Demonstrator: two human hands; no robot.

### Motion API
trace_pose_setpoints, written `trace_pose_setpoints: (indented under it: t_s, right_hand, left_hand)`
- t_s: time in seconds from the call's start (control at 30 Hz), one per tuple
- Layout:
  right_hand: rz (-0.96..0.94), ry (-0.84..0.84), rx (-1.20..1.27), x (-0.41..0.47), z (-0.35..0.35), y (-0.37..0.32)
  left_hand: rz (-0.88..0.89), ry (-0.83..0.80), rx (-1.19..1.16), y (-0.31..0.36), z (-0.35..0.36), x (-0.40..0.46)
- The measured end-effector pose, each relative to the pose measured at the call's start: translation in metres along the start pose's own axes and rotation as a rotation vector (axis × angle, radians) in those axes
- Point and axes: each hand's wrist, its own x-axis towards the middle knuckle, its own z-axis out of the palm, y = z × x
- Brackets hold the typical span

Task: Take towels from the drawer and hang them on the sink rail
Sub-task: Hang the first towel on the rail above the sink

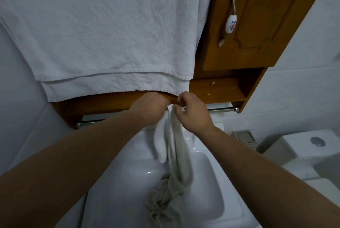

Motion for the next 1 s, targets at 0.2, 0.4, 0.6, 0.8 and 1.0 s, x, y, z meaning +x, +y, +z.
trace_pose_setpoints:
  t_s: [0.2, 0.4, 0.6, 0.8, 1.0]
  right_hand:
    - [-0.056, -0.087, -0.022, -0.004, 0.02, -0.013]
    - [0.091, -0.077, 0.098, -0.002, 0.023, -0.021]
    - [0.14, -0.101, 0.126, -0.005, 0.023, -0.03]
    - [0.159, -0.051, 0.045, -0.001, 0.019, -0.042]
    - [0.223, -0.075, -0.135, -0.003, 0.007, -0.041]
  left_hand:
    - [-0.059, -0.037, -0.001, -0.004, -0.014, 0.005]
    - [0.013, -0.154, 0.123, -0.006, -0.018, -0.004]
    - [0.047, -0.138, 0.147, -0.01, -0.015, -0.01]
    - [0.103, -0.106, 0.252, -0.007, -0.026, -0.011]
    - [-0.013, -0.083, 0.216, -0.026, -0.056, -0.014]
